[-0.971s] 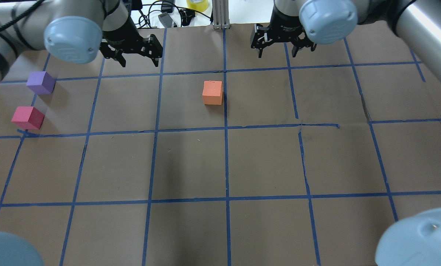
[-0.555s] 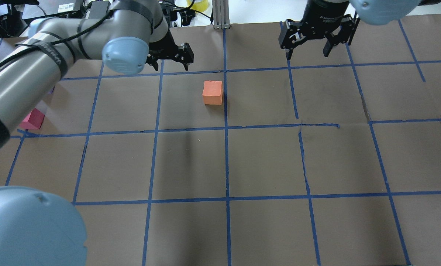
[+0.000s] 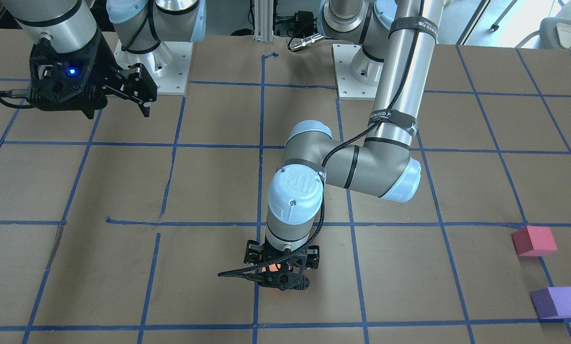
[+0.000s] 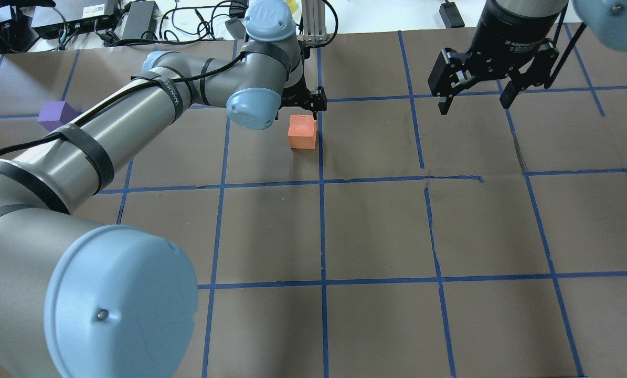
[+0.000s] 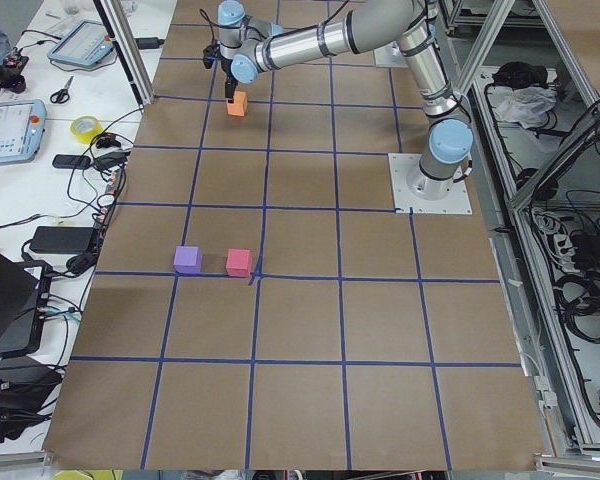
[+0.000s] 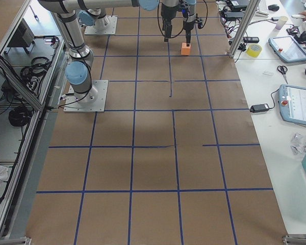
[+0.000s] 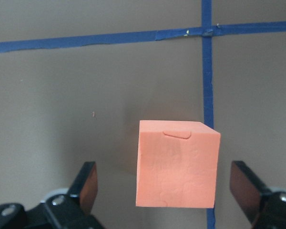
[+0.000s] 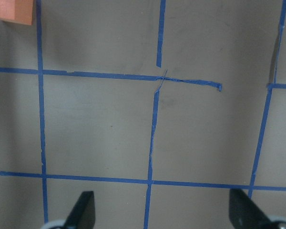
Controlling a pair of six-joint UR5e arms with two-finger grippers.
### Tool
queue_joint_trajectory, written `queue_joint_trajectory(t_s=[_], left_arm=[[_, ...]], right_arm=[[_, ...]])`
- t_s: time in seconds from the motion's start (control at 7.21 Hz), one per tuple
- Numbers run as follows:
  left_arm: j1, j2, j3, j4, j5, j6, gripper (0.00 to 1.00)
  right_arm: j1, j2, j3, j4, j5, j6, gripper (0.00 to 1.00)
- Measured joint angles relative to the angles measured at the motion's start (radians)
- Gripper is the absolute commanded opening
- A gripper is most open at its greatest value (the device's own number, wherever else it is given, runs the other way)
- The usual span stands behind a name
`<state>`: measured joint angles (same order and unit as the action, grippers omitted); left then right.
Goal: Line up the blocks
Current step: 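Lower the left gripper over the orange cube and grasp it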
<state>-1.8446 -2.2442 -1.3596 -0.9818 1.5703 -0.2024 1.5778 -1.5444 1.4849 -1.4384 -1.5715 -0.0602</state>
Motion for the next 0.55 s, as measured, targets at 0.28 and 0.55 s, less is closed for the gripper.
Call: queue_joint_trajectory(t_s=[0.28, 0.55], left_arm=[[-0.003, -0.023, 0.002, 0.000, 0.004, 0.005, 1.00], [-0.004, -0.041, 0.001, 0.000, 0.004, 0.003, 1.00]], right_arm=[[0.000, -0.020, 0.035, 0.009, -0.040, -0.001, 1.00], [0.001, -0.023, 0.041, 0.012, -0.065, -0.001, 1.00]])
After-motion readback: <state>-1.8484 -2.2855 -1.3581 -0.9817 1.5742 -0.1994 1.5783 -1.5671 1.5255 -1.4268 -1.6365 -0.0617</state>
